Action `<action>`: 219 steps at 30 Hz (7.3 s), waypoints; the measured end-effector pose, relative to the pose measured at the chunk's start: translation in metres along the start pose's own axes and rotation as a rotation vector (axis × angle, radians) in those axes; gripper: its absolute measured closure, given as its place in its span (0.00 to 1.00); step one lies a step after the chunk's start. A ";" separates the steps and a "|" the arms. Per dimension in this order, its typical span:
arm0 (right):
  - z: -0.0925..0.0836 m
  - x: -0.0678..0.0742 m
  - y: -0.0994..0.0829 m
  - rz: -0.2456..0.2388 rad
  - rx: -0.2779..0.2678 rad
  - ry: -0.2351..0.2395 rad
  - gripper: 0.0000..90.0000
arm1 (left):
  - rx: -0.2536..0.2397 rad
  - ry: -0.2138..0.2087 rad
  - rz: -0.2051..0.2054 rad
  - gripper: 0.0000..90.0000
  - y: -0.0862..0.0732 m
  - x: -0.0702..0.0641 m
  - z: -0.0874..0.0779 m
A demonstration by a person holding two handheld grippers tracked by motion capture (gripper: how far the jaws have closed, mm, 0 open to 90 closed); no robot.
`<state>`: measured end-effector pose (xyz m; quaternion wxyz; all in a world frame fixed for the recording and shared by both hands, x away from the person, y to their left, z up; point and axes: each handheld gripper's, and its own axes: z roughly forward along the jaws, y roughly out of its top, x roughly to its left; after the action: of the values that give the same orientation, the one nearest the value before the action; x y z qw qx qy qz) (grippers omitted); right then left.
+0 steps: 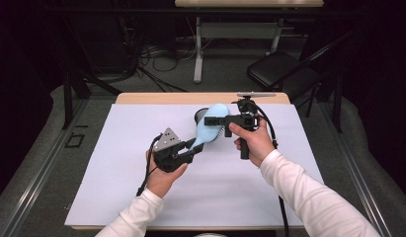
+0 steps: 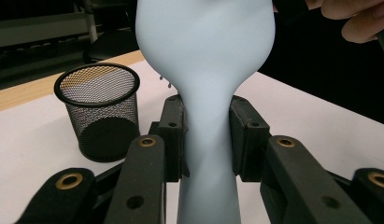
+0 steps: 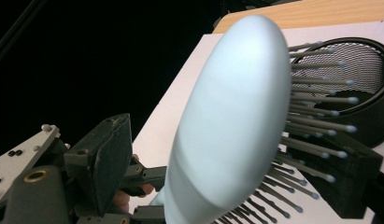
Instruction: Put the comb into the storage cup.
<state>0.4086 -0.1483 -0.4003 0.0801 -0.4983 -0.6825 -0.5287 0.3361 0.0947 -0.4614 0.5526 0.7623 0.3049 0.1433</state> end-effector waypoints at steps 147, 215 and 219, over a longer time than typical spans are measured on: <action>0.000 -0.033 -0.006 0.274 -0.069 0.036 0.53 | -0.047 0.006 -0.051 0.54 -0.006 0.011 -0.001; -0.019 -0.039 0.000 0.246 -0.107 -0.010 0.53 | 0.062 0.170 -0.215 0.11 -0.018 0.064 0.002; -0.022 -0.039 0.002 0.243 -0.111 -0.013 0.53 | 0.059 0.164 -0.226 0.09 -0.018 0.066 0.001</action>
<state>0.4197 -0.1890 -0.4142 0.1114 -0.5845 -0.5871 -0.5489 0.3826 0.1387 -0.4865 0.5159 0.7248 0.4370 0.1329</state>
